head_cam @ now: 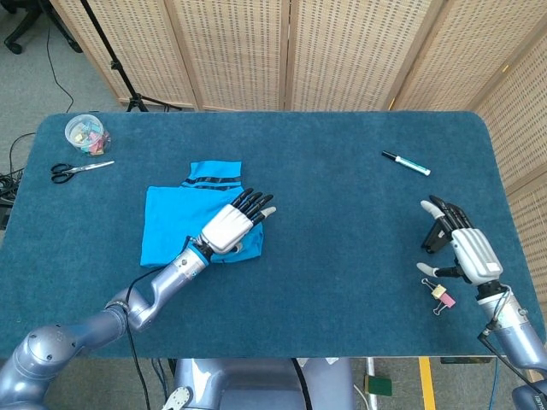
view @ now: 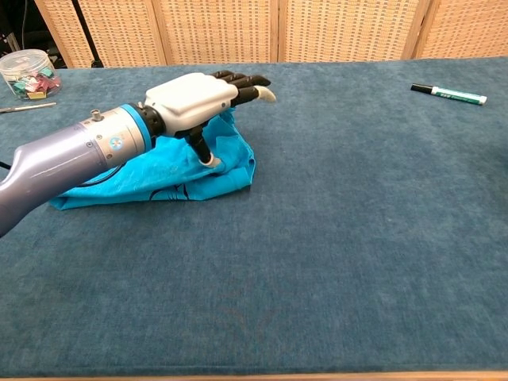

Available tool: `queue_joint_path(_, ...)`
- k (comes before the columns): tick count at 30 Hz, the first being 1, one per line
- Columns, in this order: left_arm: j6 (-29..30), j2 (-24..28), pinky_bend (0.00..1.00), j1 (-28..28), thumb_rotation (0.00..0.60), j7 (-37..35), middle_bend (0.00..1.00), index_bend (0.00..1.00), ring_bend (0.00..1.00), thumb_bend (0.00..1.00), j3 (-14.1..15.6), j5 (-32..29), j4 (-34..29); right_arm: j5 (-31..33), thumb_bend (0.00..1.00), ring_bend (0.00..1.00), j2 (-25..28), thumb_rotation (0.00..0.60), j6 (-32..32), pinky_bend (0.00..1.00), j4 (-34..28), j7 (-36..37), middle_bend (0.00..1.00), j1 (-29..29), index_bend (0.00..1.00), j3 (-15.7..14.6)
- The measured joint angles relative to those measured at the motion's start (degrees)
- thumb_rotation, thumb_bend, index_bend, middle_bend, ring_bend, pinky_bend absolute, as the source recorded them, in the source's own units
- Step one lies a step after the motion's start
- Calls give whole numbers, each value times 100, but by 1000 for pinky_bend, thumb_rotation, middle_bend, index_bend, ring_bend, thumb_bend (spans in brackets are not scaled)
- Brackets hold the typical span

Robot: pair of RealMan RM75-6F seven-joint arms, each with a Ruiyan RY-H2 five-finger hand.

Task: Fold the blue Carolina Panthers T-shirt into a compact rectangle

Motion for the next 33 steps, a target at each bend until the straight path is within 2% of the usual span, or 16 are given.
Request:
queue_joint_path(11, 245, -499, 0, -173, 600, -342, 0, 0, 0, 3, -44, 134, 525, 7, 0, 0, 7, 600, 22, 5, -6, 9, 0, -7, 0, -1)
queue_joint_path(21, 515, -701, 0, -238, 600, -771, 0, 0, 0, 0, -130, 152, 708, 3, 0, 0, 16, 600, 23, 5, 5, 45, 0, -4, 0, -4)
queue_joint_path(26, 532, -510, 0, -207, 600, -784, 0, 0, 0, 0, -195, 73, 436, -12, 0, 0, 20, 600, 22, 5, -11, 21, 0, -5, 0, -18)
queue_joint_path(33, 229, -55, 0, -74, 600, -36, 0, 0, 0, 0, -322, -278, -275, -65, 0, 0, 15, 600, 60, 5, -75, -96, 0, -13, 0, -45)
